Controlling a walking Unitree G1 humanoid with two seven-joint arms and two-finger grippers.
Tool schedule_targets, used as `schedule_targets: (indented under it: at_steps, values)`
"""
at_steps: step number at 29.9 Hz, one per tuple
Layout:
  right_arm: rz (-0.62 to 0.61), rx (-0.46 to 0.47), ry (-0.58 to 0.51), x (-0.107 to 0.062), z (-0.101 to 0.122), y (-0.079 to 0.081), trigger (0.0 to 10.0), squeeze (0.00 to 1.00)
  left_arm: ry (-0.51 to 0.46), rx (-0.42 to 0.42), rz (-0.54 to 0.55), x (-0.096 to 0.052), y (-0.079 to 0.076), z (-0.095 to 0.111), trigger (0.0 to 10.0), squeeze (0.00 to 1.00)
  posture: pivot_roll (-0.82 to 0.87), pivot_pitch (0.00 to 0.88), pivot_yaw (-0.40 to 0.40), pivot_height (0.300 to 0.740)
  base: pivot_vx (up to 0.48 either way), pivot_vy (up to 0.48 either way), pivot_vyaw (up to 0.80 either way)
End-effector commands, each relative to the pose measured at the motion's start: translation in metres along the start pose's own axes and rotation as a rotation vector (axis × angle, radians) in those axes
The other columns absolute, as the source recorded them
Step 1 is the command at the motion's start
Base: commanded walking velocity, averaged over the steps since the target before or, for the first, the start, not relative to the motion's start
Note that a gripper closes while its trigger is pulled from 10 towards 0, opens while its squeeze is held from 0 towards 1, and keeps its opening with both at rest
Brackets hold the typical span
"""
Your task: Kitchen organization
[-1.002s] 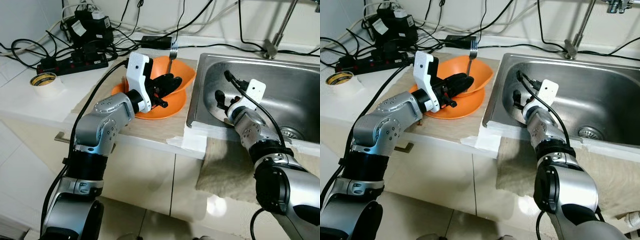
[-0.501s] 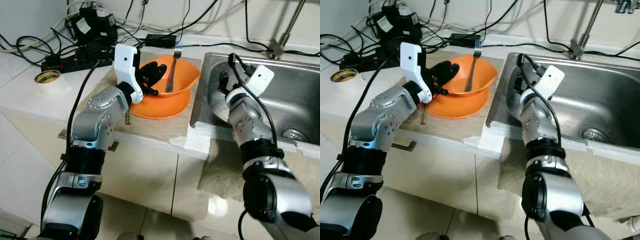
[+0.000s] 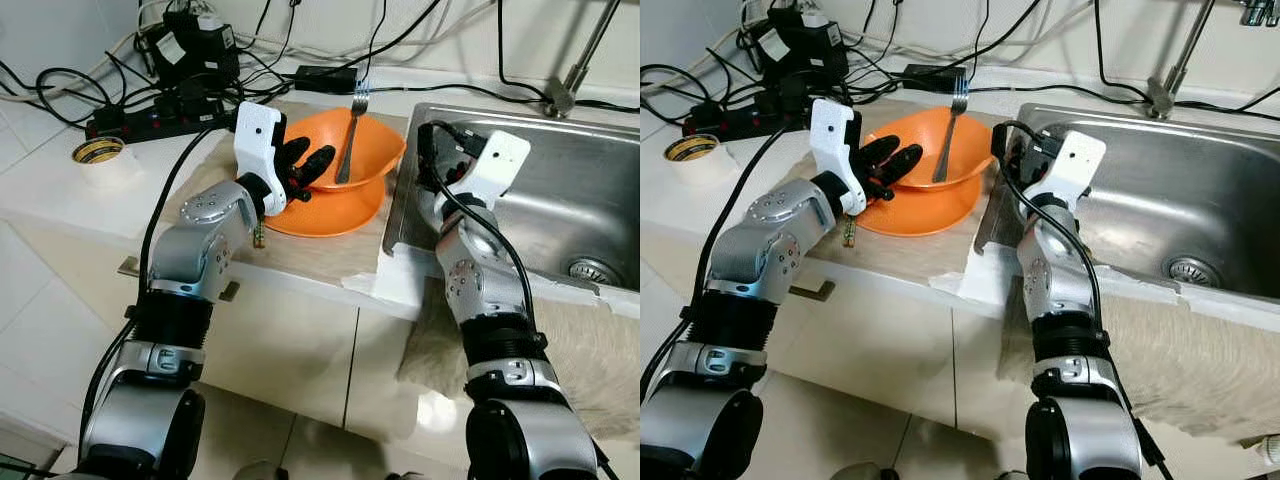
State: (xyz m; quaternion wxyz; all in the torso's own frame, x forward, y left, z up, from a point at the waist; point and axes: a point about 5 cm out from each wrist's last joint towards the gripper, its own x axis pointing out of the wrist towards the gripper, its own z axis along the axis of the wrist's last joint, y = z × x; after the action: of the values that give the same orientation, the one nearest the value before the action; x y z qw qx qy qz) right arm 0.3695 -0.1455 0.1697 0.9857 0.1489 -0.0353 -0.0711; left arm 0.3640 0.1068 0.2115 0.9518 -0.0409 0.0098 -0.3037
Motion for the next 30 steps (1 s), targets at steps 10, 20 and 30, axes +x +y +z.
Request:
schedule_targets:
  at_steps: [10,20,30]
  values:
    - [-0.016,0.002,-0.001,-0.004,0.003,0.002,10.0,0.00,0.014,0.065,-0.012,0.006,0.002,0.006,10.0,1.00,0.02,0.000,0.064,0.740,0.000,0.000,0.00]
    - [0.000,0.002,-0.002,-0.007,0.002,0.009,10.0,0.00,0.026,0.100,-0.025,0.013,0.005,0.013,10.0,1.00,0.02,0.000,0.070,0.740,0.000,0.000,0.00]
    - [0.022,-0.006,-0.008,-0.009,0.005,0.013,10.0,0.00,0.049,0.121,-0.055,0.024,0.004,0.020,10.0,0.00,0.00,0.000,0.074,0.740,0.000,0.000,0.00]
